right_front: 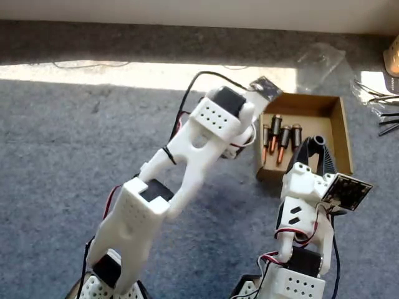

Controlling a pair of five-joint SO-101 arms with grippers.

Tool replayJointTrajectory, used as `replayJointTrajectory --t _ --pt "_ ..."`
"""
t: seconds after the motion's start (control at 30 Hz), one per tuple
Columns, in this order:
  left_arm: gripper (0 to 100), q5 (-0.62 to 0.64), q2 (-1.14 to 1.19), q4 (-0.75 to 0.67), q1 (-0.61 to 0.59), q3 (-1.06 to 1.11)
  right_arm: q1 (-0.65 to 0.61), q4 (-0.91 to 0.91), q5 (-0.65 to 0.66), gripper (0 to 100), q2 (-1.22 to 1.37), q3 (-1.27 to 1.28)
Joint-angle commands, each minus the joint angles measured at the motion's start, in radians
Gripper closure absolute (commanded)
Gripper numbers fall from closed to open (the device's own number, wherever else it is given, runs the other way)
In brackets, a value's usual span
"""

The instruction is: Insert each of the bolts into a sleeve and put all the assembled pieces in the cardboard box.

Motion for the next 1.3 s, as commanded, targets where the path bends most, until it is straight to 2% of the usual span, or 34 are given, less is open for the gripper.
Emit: replayJointTrajectory --t 0.0,0.2,0.27,0.4,0.63,0.83,1.03,1.27 --pt "100 -0.009 -0.168 0.012 -0.041 0.044 -0.030 -0.028 -0.006 99.5 0.001 0.097" --pt "100 -0.011 -0.355 0.009 -0.082 0.174 -0.076 0.002 -0.003 99.5 -0.001 0.097" --pt "100 -0.044 -0.423 0.009 -0.084 0.220 -0.104 0.015 0.048 99.5 -0.001 0.097" --pt "100 -0.146 -0.565 0.008 -0.082 0.338 -0.183 0.051 0.117 99.5 -0.007 0.097" --pt "100 -0.160 -0.839 0.006 -0.102 0.541 -0.323 0.056 0.121 99.5 -0.007 0.097" --pt "100 -0.160 -1.046 0.005 -0.189 0.668 -0.481 0.053 0.213 99.5 -0.007 0.096" --pt "100 -0.160 -1.191 -0.077 -0.361 0.832 -0.685 0.050 0.239 99.5 -0.007 0.096" --pt "100 -0.160 -1.399 -0.229 -0.466 1.030 -0.779 0.021 0.239 99.5 -0.008 0.085"
